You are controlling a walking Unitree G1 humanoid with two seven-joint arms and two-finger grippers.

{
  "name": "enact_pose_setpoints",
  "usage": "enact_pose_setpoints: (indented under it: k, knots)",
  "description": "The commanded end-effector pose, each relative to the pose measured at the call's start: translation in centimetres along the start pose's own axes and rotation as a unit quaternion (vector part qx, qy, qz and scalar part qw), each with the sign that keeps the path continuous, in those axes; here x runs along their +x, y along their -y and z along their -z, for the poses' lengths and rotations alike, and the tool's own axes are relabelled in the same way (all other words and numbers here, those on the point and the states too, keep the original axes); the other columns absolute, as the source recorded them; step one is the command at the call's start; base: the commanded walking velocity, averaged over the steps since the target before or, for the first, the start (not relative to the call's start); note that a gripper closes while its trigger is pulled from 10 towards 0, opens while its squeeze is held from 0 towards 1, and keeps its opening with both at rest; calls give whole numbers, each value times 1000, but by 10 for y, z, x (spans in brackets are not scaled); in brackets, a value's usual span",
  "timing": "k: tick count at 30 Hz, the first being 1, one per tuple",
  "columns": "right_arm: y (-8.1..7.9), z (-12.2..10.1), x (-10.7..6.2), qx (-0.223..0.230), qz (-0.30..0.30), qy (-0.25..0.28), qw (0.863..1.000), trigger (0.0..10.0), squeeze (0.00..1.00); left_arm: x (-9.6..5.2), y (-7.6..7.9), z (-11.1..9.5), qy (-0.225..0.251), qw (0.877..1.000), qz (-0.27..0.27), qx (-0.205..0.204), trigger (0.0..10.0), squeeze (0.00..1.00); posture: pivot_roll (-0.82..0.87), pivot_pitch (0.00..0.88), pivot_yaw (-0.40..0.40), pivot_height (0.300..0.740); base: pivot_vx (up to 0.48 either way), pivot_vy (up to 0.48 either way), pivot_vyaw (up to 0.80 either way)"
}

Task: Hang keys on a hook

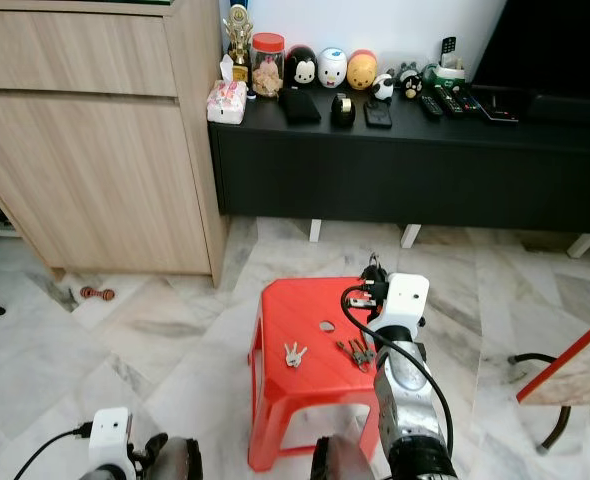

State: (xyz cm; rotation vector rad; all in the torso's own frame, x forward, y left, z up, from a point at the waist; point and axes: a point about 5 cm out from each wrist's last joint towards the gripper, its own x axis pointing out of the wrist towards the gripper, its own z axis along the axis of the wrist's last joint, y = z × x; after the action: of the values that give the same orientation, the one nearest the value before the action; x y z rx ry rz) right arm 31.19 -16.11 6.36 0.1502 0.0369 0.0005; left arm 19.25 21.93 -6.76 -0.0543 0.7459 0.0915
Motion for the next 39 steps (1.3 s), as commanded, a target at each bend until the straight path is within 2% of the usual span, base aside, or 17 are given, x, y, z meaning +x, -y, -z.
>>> enact_pose_setpoints:
  k: [1, 9, 24, 39]
  knots:
    - [3, -4, 0, 0, 7, 8, 1000, 10000, 0, -4, 6, 17, -31, 999, 9, -11, 10000, 0, 35, 0, -101, 618, -337, 0, 0]
    - [3, -4, 1, 3, 4, 2, 1000, 10000, 0, -4, 7, 16, -29, 999, 10, -12, 10000, 0, 39, 0, -104, 618, -331, 0, 0]
    - [1, -11, 4, 13, -3, 14, 1000, 10000, 0, -2, 8, 12, -23, 1000, 11, -14, 10000, 0, 39, 0, -108, 618, 0, 0, 0]
    - [1, -16, 7, 14, 5, 19, 1000, 10000, 0, -2, 6, 11, -21, 1000, 7, -15, 10000, 0, 41, 0, -102, 712, 0, 0, 0]
